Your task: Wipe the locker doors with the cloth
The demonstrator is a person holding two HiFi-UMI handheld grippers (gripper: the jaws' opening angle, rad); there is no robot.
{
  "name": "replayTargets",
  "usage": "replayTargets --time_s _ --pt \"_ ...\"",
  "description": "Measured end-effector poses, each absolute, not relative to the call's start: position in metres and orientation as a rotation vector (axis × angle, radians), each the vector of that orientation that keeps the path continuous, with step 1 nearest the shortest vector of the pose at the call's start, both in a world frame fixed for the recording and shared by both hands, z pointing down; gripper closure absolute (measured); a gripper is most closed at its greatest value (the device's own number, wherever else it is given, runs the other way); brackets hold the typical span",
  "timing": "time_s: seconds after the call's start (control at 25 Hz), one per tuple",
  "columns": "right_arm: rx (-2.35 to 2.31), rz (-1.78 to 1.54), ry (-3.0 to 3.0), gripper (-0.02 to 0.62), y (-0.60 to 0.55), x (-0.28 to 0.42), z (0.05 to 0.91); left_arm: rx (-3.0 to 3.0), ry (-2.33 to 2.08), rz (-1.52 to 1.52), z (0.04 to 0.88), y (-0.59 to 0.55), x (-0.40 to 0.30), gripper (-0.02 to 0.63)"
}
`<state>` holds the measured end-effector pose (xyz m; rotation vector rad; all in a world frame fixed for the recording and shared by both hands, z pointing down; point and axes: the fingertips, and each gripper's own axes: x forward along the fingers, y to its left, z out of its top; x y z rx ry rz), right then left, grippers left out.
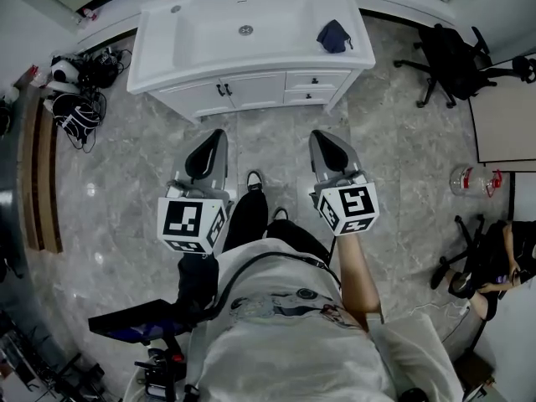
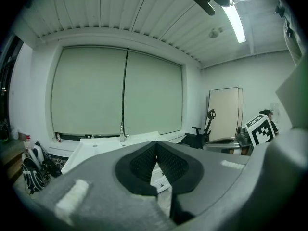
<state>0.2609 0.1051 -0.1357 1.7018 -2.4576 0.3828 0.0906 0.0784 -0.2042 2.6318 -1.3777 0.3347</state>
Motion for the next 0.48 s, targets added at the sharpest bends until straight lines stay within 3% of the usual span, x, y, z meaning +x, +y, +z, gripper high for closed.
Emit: replayTargets --time_s 0.48 --pt "1.712 0.461 -2.384 0.568 -0.035 0.263 -0.108 2.682 -1.247 0.276 -0.200 -0.088 0.100 0.604"
